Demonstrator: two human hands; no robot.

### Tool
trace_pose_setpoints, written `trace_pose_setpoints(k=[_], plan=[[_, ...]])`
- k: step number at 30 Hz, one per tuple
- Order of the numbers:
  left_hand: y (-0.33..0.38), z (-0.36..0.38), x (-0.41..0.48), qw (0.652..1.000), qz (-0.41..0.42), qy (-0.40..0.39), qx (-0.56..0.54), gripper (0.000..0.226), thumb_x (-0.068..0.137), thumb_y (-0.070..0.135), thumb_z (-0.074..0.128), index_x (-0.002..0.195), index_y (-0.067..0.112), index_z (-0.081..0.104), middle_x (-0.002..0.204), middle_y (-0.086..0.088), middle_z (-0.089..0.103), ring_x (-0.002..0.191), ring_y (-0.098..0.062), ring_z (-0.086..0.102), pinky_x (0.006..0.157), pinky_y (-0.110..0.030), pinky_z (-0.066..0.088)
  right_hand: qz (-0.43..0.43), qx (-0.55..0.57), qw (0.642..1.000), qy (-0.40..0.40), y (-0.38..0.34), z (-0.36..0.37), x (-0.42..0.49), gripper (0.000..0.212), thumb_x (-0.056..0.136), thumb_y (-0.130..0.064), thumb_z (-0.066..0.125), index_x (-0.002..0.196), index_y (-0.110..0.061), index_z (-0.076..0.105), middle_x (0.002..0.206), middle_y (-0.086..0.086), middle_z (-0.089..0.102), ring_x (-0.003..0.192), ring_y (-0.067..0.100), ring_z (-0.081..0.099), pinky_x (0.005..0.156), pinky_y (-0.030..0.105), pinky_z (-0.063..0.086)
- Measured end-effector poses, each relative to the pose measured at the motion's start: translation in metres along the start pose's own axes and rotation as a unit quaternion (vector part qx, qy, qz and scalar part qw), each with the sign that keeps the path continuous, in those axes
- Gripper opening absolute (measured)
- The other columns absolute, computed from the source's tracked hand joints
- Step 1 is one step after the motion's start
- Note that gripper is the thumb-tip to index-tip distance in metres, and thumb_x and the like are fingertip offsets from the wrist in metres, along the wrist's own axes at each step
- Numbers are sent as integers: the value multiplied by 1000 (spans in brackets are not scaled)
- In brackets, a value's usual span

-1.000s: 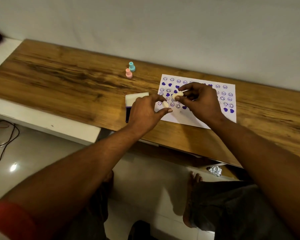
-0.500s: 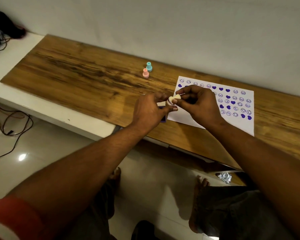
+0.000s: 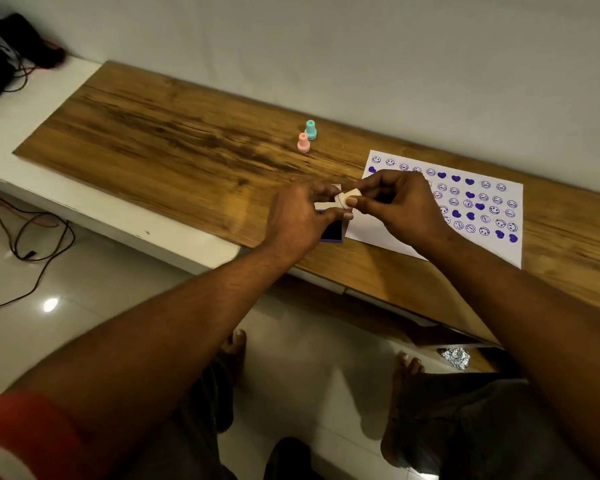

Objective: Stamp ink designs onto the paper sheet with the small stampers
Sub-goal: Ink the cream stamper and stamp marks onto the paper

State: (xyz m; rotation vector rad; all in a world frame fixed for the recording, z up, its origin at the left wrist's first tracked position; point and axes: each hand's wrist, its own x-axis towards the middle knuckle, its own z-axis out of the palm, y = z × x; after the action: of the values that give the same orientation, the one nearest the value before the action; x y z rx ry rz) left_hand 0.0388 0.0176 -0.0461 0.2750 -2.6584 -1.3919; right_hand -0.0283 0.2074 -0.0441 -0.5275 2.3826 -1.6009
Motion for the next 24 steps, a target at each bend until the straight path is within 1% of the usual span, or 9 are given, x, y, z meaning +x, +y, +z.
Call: trace_pose_setpoints(k=[3, 7, 11, 14, 16, 18, 21, 22, 24], plan=[[-2, -3, 0, 1000, -2, 11, -11, 33, 80, 28, 92, 109, 16, 82, 115, 2, 80, 110, -10, 74, 92, -41, 63, 9, 27, 1000, 4, 0, 8, 3, 25, 87, -20, 86, 109, -11, 81, 92, -2, 82, 83, 10, 78, 79, 28, 62], [-4, -11, -1, 999, 5, 45, -13, 33, 77, 34, 94, 104, 19, 83, 105, 7, 81, 100, -5, 75, 88, -39, 63, 49, 92, 994, 28, -2, 25, 7, 24, 87, -23, 85, 109, -15, 79, 86, -7, 82, 82, 7, 78, 69, 15, 55], [-10, -19, -3, 997, 8, 82, -8, 31, 78, 32, 94, 104, 21, 84, 99, 10, 81, 93, -1, 75, 86, -38, 63, 74, 148, 985, 43, -11, 42, 13, 29, 83, -24, 89, 109, -14, 79, 87, -3, 82, 80, 7, 78, 66, 14, 55], [-16, -25, -4, 994, 0, 107, 9, 30, 77, 32, 93, 104, 22, 83, 98, 12, 81, 90, 2, 74, 83, -35, 63, 131, 208, 968, 44, -14, 59, 16, 28, 82, -25, 89, 107, -18, 79, 92, 0, 83, 86, 11, 80, 70, 21, 58], [-21, -31, -2, 993, -9, 115, 17, 27, 75, 33, 94, 100, 26, 83, 94, 15, 80, 85, 6, 73, 79, -31, 63, 149, 217, 964, 43, -16, 71, 19, 26, 81, -26, 90, 104, -20, 79, 93, 1, 83, 87, 15, 81, 75, 27, 61], [-27, -37, 3, 993, -35, 107, 21, 29, 72, 37, 95, 96, 28, 83, 89, 19, 79, 81, 10, 72, 76, -27, 62, 135, 198, 970, 41, -19, 78, 26, 25, 82, -26, 90, 103, -20, 79, 91, 0, 83, 86, 16, 81, 78, 28, 62], [-38, -47, 11, 995, -68, 72, 24, 37, 66, 39, 99, 99, 31, 82, 83, 23, 76, 80, 11, 71, 76, -28, 62, 74, 99, 991, 40, -24, 87, 42, 22, 83, -32, 89, 101, -23, 78, 86, -6, 82, 85, 6, 79, 75, 19, 58], [-41, -51, 15, 995, -73, 58, 32, 42, 65, 38, 99, 103, 31, 82, 88, 21, 77, 85, 8, 73, 79, -31, 63, 54, 73, 995, 45, -26, 91, 47, 24, 84, -33, 88, 102, -23, 77, 87, -8, 82, 86, 4, 78, 75, 17, 58], [-48, -63, 23, 993, -82, 35, 72, 53, 67, 39, 99, 115, 28, 80, 106, 9, 81, 99, -4, 75, 87, -36, 62, 17, 28, 998, 57, -30, 101, 56, 27, 83, -34, 88, 105, -24, 77, 91, -9, 81, 88, 1, 76, 78, 16, 59]])
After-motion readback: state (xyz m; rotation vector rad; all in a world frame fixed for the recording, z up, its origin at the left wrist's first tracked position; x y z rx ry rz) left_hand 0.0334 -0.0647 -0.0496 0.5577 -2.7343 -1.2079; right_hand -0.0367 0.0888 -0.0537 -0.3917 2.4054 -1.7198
